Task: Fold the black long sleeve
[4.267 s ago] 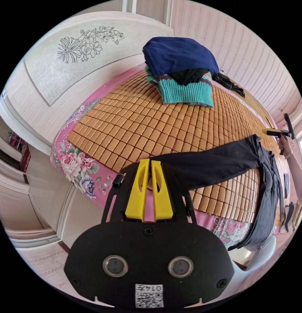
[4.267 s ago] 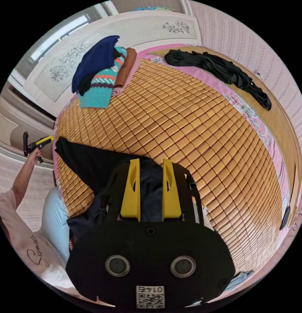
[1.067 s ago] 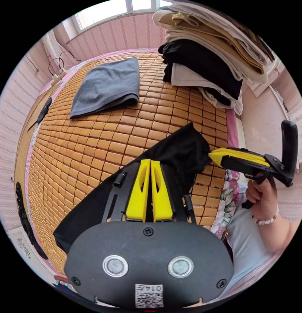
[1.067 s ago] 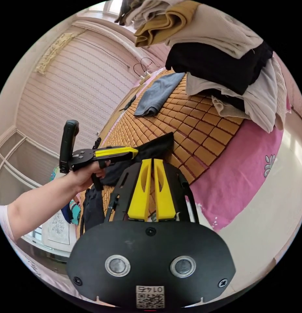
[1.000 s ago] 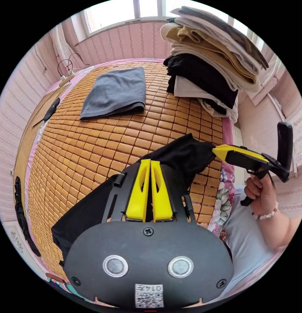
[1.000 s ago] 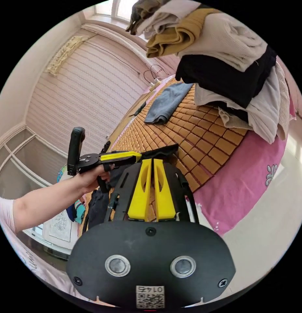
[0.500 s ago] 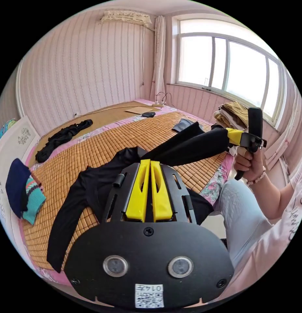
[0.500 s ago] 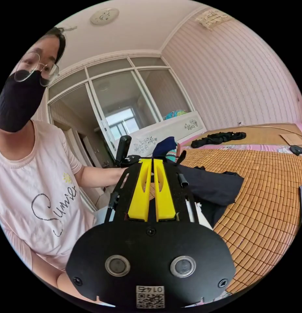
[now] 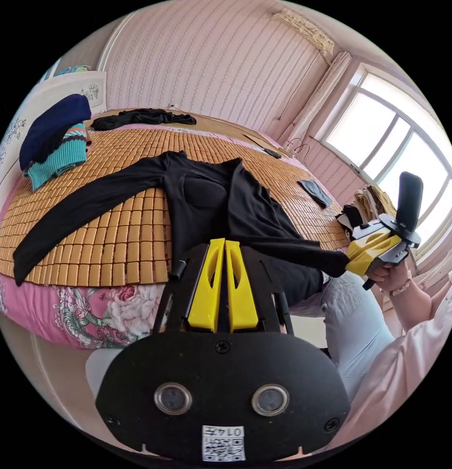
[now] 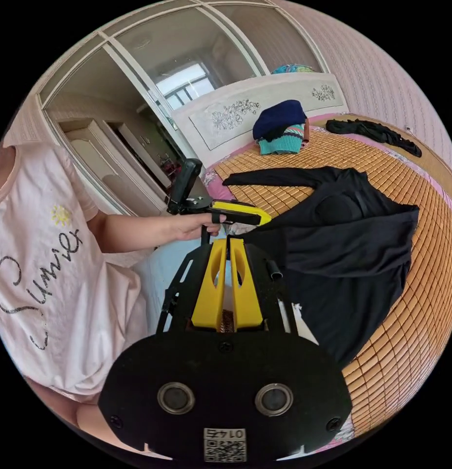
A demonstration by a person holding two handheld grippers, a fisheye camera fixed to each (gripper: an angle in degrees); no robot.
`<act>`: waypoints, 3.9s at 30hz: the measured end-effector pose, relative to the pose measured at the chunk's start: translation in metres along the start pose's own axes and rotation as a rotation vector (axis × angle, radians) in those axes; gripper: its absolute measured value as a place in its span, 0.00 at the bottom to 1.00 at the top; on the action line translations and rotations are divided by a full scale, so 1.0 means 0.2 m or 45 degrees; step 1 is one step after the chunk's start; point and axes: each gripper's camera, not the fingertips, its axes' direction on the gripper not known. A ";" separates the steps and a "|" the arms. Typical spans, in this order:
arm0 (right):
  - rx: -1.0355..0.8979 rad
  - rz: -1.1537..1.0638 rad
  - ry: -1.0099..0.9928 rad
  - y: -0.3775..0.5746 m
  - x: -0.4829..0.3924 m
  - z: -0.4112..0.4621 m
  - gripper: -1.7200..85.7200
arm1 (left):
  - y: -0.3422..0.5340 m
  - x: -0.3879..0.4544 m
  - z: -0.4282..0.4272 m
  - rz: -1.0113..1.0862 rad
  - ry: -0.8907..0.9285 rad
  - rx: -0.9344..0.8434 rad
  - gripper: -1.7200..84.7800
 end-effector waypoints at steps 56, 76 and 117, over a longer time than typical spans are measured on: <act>-0.469 -0.046 0.188 -1.12 1.04 2.54 0.08 | 0.18 -1.64 -1.41 -0.745 -0.803 0.238 0.18; -0.630 -0.280 0.214 -1.94 0.68 3.39 0.13 | 0.45 -1.83 -1.48 -0.782 -0.716 0.577 0.03; 0.095 0.711 0.446 -0.27 1.00 -0.06 0.03 | -0.05 0.36 -1.16 0.503 0.476 0.331 0.02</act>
